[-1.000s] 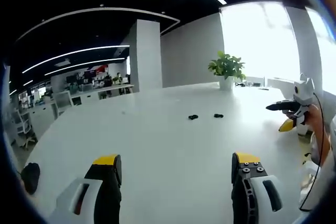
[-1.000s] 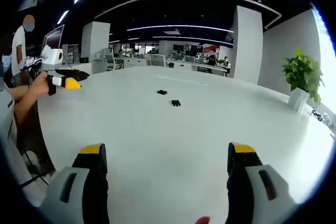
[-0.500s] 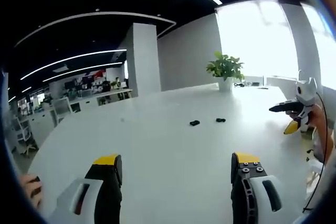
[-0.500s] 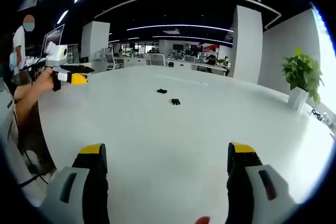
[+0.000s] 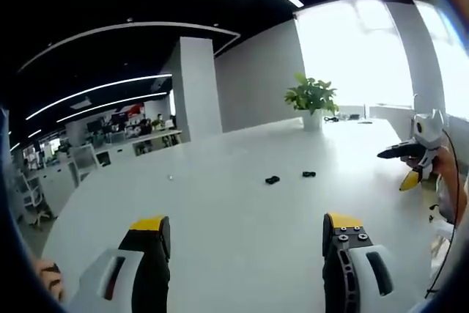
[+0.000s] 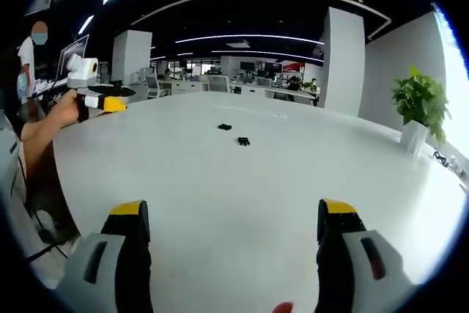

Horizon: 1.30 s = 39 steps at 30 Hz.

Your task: Snap the two parts of the plastic buckle together until the buckle closes and remains connected.

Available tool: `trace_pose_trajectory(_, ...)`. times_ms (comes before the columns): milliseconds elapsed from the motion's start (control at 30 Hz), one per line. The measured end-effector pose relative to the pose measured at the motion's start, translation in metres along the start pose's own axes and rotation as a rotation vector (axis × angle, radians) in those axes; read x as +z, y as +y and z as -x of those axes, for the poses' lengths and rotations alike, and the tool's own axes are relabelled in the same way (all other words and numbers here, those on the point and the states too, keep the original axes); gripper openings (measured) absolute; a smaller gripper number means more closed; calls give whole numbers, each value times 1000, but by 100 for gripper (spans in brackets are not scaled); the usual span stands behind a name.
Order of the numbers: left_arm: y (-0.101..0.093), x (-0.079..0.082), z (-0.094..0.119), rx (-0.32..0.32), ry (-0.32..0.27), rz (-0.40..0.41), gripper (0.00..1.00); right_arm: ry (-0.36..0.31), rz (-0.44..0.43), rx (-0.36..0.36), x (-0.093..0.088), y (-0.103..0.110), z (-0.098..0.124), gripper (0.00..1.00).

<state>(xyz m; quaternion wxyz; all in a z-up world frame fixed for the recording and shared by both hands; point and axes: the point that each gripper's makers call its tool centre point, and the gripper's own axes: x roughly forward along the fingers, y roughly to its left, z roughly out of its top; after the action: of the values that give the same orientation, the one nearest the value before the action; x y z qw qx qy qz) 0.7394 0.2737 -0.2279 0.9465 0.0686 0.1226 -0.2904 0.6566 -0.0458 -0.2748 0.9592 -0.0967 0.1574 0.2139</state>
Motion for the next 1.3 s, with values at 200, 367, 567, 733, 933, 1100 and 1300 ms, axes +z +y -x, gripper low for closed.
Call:
trace_pose_trajectory(200, 0, 7, -8, -13, -15, -21, 87, -10, -8, -2, 2, 2, 1, 94)
trace_pose_trajectory(367, 0, 13, -17, -17, -28, -25, 87, -13, -1, -4, 4, 3, 3, 94)
trace_pose_trajectory(567, -4, 16, -25, -36, -22, -31, 87, -22, -1, -14, 7, 0, 7, 94)
trace_pose_trajectory(733, -4, 18, -29, -42, -19, -31, 87, -20, -5, -15, 5, -2, 8, 94)
trace_pose_trajectory(933, -1, 17, -37, -47, -17, -34, 87, -19, -8, -13, 2, 1, 9, 94)
trace_pose_trajectory(1100, 0, 18, -44, -62, -31, -26, 87, -23, -9, -12, 2, 1, 11, 94)
trace_pose_trajectory(1300, 2, 21, -52, -61, -44, -38, 88, -25, -12, -12, 0, 1, 13, 94)
